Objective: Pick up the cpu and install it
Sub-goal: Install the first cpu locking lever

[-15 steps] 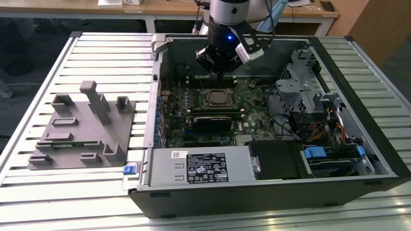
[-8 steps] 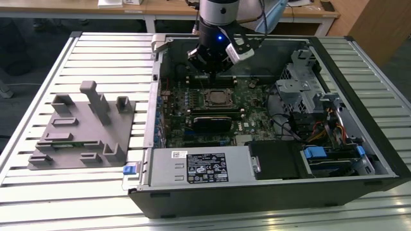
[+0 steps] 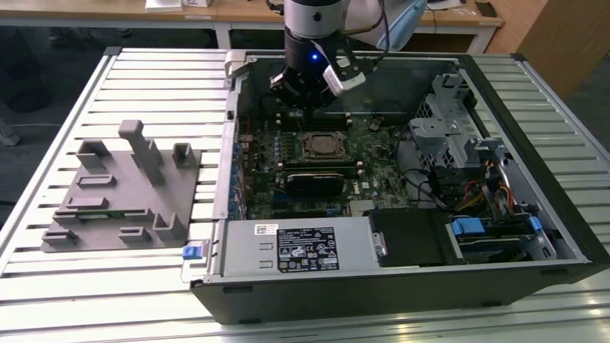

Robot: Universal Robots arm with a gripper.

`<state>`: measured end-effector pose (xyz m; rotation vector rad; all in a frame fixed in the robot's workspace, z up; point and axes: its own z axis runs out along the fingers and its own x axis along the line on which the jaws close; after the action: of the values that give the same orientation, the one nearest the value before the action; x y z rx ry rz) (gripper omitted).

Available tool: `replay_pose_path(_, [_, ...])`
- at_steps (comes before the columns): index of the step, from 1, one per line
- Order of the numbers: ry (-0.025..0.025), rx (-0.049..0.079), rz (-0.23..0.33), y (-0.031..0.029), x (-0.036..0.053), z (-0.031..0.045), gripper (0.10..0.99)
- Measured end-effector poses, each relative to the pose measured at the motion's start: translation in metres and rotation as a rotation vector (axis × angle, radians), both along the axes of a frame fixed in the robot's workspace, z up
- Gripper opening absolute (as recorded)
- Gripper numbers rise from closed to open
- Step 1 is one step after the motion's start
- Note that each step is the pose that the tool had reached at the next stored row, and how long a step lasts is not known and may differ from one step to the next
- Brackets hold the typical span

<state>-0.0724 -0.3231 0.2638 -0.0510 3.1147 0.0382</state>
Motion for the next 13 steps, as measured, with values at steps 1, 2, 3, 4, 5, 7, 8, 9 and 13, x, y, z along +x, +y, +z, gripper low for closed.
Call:
replay_pose_path(1, [-0.0009, 0.001, 0.000, 0.0001, -0.0015, -0.0004, 0.106])
replay_pose_path(2, [-0.0016, 0.001, 0.000, 0.0001, -0.0032, -0.0009, 0.106])
replay_pose_path(3, [-0.0019, 0.001, 0.000, 0.0001, -0.0046, -0.0013, 0.106])
replay_pose_path(4, [-0.0021, 0.000, 0.000, 0.0000, -0.0072, -0.0014, 0.106])
replay_pose_path(5, [-0.0025, 0.001, 0.000, 0.0000, -0.0099, -0.0017, 0.106])
replay_pose_path(7, [-0.0050, 0.001, 0.000, 0.0001, -0.0161, -0.0026, 0.106])
replay_pose_path(8, [-0.0076, 0.001, 0.000, 0.0000, -0.0187, -0.0032, 0.106])
replay_pose_path(9, [-0.0106, 0.001, 0.000, 0.0001, -0.0206, -0.0037, 0.106])
replay_pose_path(13, [-0.0218, 0.003, 0.000, 0.0005, -0.0276, -0.0051, 0.106])
